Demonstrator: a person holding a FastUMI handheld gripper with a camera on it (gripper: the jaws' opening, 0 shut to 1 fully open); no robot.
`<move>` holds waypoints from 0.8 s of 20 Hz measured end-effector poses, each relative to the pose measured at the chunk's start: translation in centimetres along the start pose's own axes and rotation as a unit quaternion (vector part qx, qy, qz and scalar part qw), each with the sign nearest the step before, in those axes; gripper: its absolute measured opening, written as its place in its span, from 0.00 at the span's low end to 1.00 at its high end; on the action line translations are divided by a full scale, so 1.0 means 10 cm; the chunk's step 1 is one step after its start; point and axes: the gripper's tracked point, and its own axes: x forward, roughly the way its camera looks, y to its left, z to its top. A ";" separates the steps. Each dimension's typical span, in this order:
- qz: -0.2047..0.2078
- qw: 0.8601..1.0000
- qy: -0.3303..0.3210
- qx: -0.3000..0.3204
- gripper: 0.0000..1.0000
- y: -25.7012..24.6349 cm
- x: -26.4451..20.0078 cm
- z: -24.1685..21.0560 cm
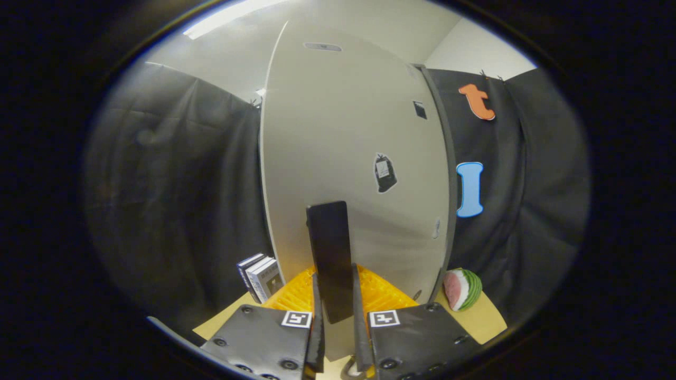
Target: Open the shoe cabinet door, grab the shoes and put them into the shoe cabinet, then close the shoe cabinet door.
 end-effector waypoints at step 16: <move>-0.100 0.994 -0.022 -0.040 0.23 -1.17 -0.66 0.11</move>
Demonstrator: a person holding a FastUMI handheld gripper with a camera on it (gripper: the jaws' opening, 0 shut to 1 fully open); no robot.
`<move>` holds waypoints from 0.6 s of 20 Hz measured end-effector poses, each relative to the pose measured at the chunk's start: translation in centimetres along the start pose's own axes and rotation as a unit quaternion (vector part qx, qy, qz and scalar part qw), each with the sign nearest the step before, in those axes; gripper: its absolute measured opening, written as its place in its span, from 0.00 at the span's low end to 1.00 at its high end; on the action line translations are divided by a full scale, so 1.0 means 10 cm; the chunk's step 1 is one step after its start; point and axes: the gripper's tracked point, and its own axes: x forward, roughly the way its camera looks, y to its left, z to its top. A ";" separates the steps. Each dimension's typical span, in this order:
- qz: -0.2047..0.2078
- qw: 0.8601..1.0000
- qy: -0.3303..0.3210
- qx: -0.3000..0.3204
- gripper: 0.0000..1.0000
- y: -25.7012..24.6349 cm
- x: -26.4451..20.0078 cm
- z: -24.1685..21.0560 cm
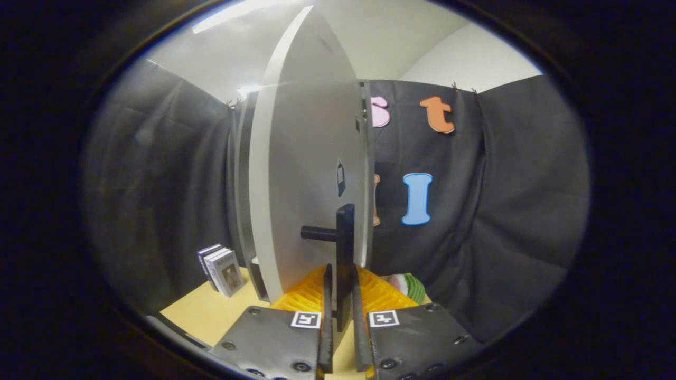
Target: Open the shoe cabinet door, grab the shoes and put them into the shoe cabinet, then close the shoe cabinet door.
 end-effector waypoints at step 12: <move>-0.029 1.000 -0.004 0.010 0.18 -0.71 0.03 0.01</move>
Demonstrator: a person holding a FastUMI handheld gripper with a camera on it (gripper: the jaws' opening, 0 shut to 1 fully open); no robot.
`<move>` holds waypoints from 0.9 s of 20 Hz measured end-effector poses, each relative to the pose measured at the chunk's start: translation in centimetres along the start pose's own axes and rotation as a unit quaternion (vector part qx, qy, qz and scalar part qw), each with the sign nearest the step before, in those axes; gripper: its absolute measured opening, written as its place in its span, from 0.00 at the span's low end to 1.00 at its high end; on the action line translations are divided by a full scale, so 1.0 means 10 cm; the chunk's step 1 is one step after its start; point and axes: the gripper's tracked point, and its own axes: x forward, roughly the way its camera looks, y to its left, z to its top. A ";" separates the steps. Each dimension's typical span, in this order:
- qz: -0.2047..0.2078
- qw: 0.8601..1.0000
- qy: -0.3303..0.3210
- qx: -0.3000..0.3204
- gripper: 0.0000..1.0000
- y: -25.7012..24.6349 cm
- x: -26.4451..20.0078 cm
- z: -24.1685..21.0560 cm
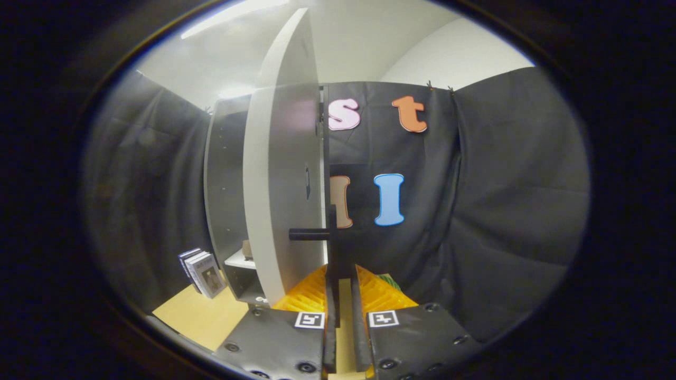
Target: Open the shoe cabinet door, grab the shoes and put them into the shoe cabinet, then close the shoe cabinet door.
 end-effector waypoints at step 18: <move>-0.001 1.000 -0.024 0.008 0.16 0.25 -0.71 0.23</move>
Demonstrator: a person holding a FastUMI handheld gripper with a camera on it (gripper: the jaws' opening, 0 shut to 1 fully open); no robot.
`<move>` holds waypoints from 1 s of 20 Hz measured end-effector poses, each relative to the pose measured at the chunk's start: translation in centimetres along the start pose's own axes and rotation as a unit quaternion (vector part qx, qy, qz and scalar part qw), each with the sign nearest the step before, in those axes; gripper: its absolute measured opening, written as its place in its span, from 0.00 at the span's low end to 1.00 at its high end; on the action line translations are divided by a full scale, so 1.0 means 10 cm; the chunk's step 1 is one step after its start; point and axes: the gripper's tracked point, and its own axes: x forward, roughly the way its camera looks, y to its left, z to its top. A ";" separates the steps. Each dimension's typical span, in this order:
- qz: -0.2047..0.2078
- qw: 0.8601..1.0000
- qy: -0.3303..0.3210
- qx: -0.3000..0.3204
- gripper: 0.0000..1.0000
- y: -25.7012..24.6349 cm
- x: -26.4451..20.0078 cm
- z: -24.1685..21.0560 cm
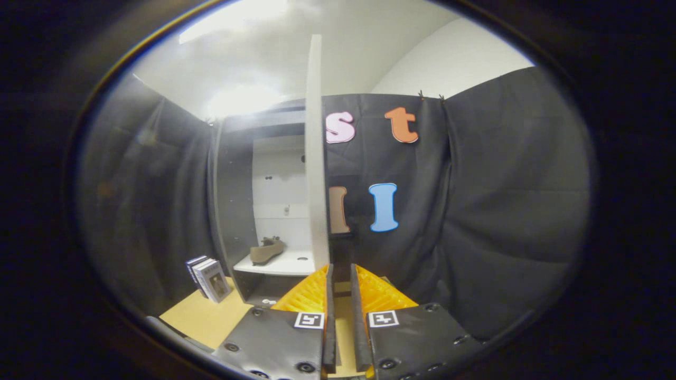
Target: Open the shoe cabinet door, grab the shoes and put them into the shoe cabinet, then close the shoe cabinet door.
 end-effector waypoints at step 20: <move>0.039 0.982 0.180 0.032 0.40 2.26 0.71 -2.47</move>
